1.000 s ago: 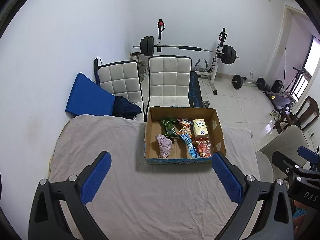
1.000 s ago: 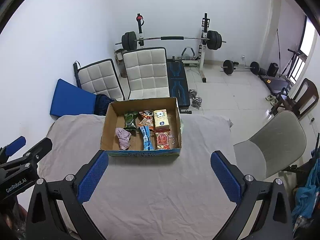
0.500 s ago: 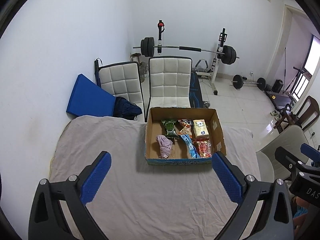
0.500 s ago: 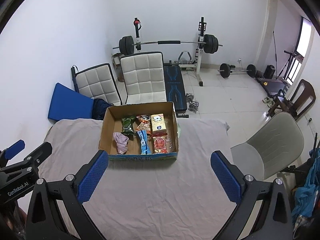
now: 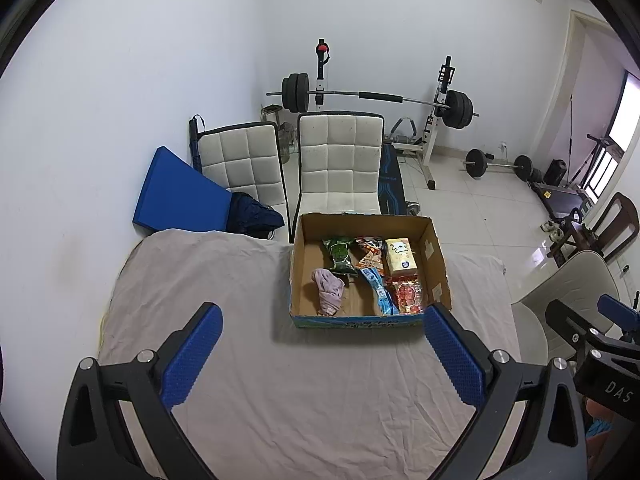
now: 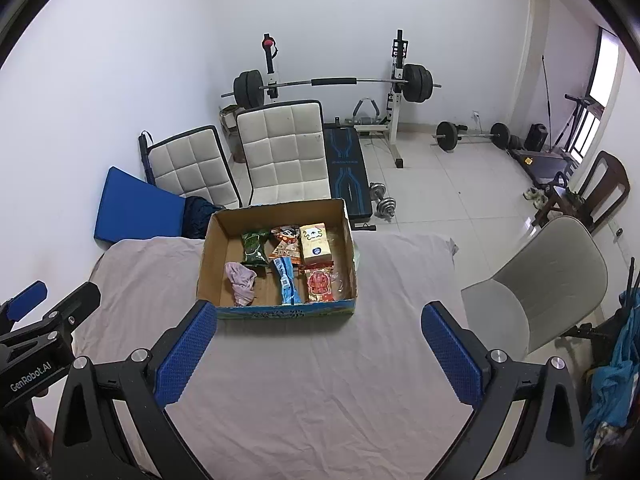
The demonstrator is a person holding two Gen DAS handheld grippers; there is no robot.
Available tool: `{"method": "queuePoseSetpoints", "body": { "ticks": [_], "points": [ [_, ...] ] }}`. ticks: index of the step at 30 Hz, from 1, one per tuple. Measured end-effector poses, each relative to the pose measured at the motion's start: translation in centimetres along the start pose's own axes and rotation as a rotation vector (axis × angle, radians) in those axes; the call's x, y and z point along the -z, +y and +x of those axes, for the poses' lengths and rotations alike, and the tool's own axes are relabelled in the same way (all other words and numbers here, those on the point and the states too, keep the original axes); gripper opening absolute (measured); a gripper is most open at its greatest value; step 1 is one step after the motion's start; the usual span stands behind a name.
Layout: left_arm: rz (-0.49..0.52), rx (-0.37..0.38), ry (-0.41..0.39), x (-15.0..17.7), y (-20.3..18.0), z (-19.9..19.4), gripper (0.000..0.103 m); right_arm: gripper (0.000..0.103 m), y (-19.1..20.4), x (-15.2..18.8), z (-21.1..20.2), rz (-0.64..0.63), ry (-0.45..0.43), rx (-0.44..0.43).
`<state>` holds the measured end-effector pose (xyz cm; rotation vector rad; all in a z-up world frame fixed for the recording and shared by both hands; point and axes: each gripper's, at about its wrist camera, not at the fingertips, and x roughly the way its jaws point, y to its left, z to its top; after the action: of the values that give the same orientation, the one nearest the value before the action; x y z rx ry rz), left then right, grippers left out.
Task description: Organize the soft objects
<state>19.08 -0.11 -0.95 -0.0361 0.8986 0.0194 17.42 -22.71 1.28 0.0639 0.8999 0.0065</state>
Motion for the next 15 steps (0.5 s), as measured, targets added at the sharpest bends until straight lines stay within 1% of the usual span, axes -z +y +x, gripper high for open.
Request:
{"method": "queuePoseSetpoints", "body": {
  "ticks": [10, 15],
  "points": [
    [0.004, 0.001, -0.022, 0.0, -0.3, -0.7, 0.103, 0.103, -0.5, 0.0, -0.9, 0.014, -0.015, 0.013],
    [0.008, 0.002, -0.021, -0.1, -0.5, -0.6, 0.103, 0.103, -0.7, 0.1, -1.1, 0.02, -0.015, 0.015]
  ]
}}
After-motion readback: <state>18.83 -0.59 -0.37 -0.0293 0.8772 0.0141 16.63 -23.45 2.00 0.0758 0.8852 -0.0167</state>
